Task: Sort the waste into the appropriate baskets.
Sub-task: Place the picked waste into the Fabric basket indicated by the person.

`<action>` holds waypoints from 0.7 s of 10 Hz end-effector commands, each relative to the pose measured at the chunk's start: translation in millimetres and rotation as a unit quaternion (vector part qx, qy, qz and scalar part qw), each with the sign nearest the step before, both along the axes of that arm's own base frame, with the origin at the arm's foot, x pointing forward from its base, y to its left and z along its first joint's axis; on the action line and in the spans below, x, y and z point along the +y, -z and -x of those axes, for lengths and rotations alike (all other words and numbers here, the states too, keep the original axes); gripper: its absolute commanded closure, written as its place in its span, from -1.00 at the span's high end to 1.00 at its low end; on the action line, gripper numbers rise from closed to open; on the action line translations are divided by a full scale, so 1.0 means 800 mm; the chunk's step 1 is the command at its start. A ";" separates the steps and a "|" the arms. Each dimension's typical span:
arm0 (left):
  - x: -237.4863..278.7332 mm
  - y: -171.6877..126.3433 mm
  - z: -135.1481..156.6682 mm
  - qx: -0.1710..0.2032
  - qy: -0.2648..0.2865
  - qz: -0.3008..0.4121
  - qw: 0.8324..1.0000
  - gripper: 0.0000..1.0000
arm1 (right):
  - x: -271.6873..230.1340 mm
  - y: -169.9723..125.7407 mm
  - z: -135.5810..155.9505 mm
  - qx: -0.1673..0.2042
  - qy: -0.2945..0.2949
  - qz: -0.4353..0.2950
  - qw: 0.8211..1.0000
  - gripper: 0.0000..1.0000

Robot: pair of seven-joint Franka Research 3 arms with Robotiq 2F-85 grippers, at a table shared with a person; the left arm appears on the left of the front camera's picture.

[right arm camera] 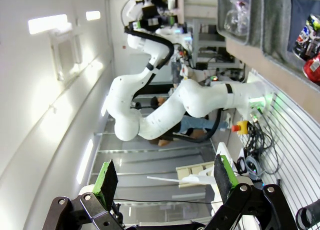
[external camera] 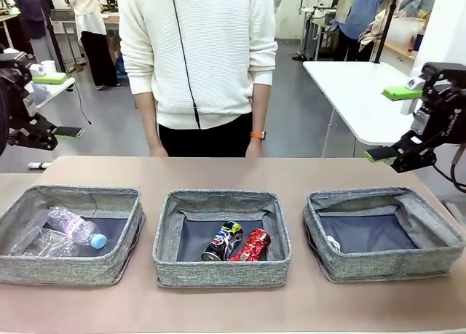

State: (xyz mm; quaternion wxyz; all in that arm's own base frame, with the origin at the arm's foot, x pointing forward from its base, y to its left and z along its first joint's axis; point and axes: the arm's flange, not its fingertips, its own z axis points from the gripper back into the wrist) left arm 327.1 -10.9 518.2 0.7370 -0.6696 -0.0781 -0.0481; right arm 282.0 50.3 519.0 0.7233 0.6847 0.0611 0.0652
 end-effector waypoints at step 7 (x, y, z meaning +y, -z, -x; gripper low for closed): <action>-0.002 -0.021 0.005 -0.009 -0.028 -0.030 0.999 1.00 | 0.002 -0.005 -0.001 -0.002 0.002 -0.005 1.000 1.00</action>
